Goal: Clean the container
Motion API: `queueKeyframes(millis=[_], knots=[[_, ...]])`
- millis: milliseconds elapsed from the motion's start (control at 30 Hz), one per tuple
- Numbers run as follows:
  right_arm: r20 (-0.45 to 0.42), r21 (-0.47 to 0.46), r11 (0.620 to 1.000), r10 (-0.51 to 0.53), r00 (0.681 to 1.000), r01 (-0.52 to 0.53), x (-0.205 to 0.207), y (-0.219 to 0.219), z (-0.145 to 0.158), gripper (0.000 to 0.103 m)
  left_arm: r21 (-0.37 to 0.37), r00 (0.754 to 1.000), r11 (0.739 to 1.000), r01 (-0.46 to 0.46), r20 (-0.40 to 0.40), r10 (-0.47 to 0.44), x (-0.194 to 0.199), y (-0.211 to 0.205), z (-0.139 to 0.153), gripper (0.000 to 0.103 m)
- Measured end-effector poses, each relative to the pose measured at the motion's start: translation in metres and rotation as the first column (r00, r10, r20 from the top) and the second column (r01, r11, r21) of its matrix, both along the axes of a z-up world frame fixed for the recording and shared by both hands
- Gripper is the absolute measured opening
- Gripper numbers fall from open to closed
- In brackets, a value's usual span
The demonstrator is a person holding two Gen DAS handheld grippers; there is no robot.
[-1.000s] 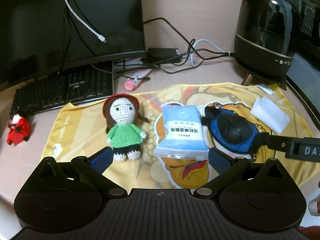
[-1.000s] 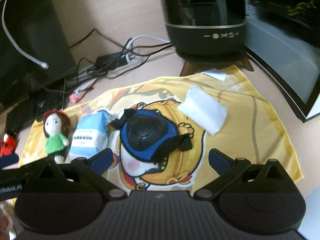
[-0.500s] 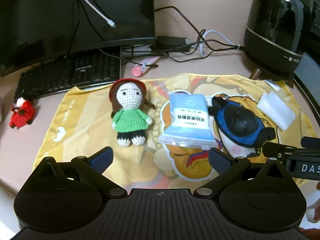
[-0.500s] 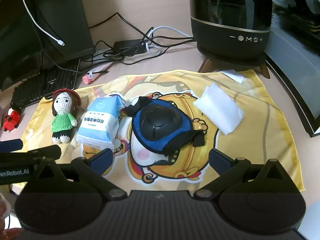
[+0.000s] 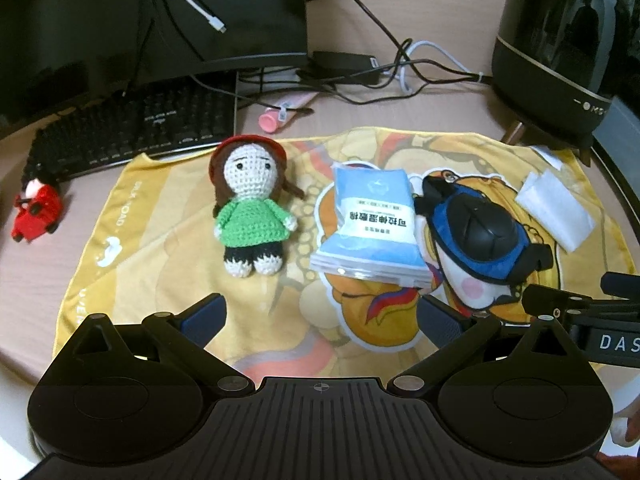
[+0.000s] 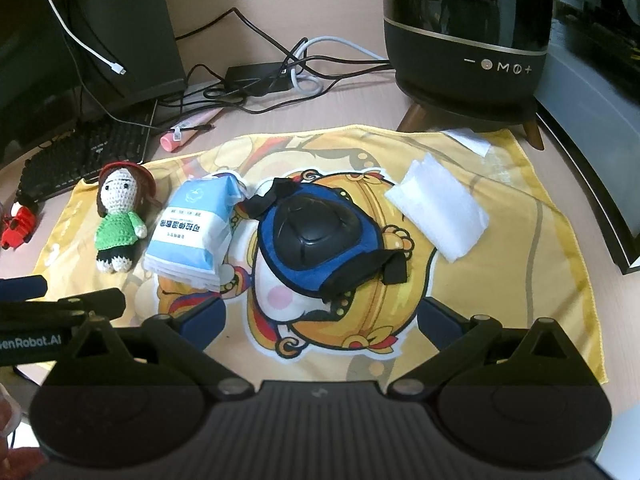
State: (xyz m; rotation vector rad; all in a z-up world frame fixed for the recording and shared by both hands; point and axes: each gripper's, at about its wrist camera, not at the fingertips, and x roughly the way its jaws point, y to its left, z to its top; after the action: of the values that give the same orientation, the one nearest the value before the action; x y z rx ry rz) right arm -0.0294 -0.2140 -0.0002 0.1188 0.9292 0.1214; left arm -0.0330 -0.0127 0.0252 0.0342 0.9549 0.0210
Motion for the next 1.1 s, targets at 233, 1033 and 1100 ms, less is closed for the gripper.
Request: queueKeyframes(millis=[233,1033,1100], knots=[[-0.011,0.0,1.0,0.008,1.0,-0.008,0.003,-0.001,-0.002,0.103,0.001,1.0,1.0,-0.004,-0.019,0.004,0.003,-0.003,-0.003,0.103],[-0.016,-0.04,0.996,0.078,0.997,-0.079,0.016,0.008,-0.004,0.103,0.038,0.996,0.998,-0.054,-0.07,0.056,0.01,-0.003,-0.008,0.103],[-0.021,-0.037,0.996,0.082,0.996,-0.083,0.018,0.008,-0.005,0.103,0.047,0.996,0.998,-0.05,-0.075,0.053,0.011,-0.004,-0.008,0.103]])
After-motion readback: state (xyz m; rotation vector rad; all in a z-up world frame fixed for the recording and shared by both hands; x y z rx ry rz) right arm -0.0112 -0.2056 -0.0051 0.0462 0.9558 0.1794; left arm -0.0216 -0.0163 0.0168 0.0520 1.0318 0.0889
